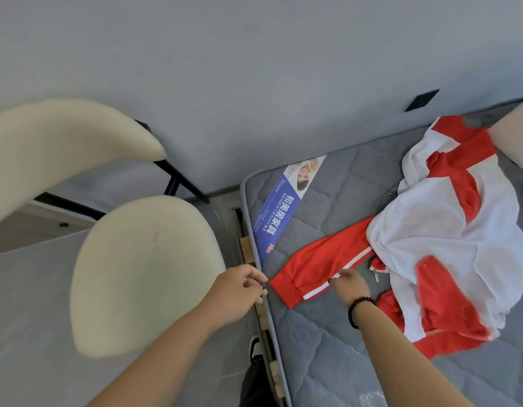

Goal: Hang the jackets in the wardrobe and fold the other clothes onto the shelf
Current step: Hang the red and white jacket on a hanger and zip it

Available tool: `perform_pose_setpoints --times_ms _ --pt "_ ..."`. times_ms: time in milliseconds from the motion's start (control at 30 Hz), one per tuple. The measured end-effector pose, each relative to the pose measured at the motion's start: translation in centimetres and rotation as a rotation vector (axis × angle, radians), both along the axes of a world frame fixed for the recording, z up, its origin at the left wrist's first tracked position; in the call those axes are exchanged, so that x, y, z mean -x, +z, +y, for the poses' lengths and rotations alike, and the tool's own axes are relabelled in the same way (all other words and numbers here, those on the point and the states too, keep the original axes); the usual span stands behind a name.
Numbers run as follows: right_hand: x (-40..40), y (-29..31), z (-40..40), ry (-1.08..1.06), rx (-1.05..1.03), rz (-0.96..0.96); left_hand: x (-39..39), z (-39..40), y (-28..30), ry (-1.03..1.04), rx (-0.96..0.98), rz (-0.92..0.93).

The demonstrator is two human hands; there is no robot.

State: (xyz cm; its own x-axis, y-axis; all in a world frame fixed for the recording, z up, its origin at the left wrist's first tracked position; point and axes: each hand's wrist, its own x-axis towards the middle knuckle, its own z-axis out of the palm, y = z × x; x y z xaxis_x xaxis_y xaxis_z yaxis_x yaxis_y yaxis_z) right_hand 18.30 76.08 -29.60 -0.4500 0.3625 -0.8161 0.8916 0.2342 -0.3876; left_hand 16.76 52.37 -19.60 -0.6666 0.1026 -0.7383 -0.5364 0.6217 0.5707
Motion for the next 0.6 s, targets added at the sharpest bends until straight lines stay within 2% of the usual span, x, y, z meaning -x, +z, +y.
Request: perform_pose_setpoints --times_ms 200,367,433,600 --pt "1.6 -6.1 1.0 -0.508 0.098 -0.071 1.3 0.9 -3.6 0.064 0.013 -0.063" --pt "3.6 -7.7 0.3 -0.693 0.183 0.069 1.4 1.4 -4.5 0.083 0.001 -0.091" --pt "4.4 -6.7 -0.2 -0.608 0.189 0.139 1.5 1.6 -4.2 0.100 -0.011 -0.095" --pt "5.5 -1.1 -2.0 -0.188 0.208 0.388 2.3 1.8 -2.0 0.187 0.026 -0.007"
